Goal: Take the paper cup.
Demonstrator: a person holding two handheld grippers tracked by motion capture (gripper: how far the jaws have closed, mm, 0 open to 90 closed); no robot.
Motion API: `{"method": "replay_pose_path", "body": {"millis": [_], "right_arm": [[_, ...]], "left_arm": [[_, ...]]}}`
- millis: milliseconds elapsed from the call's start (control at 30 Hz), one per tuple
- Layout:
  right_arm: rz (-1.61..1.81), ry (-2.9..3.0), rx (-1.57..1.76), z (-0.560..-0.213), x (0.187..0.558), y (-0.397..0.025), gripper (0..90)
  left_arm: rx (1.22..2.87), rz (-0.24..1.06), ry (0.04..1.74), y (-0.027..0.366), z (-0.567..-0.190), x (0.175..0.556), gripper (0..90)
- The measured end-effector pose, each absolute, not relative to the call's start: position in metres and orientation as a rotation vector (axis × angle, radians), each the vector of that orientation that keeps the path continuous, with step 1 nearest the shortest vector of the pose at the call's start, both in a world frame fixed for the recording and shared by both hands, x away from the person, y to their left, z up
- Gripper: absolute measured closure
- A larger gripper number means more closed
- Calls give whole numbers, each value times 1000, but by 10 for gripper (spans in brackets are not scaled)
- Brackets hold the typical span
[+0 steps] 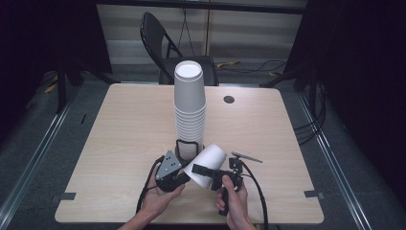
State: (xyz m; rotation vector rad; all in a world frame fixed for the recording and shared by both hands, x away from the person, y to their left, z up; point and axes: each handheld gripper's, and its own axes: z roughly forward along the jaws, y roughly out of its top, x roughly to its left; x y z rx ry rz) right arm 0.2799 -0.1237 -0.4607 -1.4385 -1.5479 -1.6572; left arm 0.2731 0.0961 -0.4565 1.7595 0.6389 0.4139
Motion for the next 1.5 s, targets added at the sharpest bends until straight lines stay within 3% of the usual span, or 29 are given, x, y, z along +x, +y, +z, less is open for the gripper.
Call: {"method": "replay_pose_path", "body": {"millis": [800, 1100, 1500], "right_arm": [[-1817, -1618, -1552, -453, 290, -158, 127], [-1876, -1816, -1586, -450, 292, -172, 129], [-1925, -2141, -1361, -443, 279, -174, 129]], "left_arm": [[1816, 283, 642, 99, -455, 270, 854], [1903, 198, 718, 105, -451, 273, 859], [2019, 143, 767, 116, -440, 277, 860]]}}
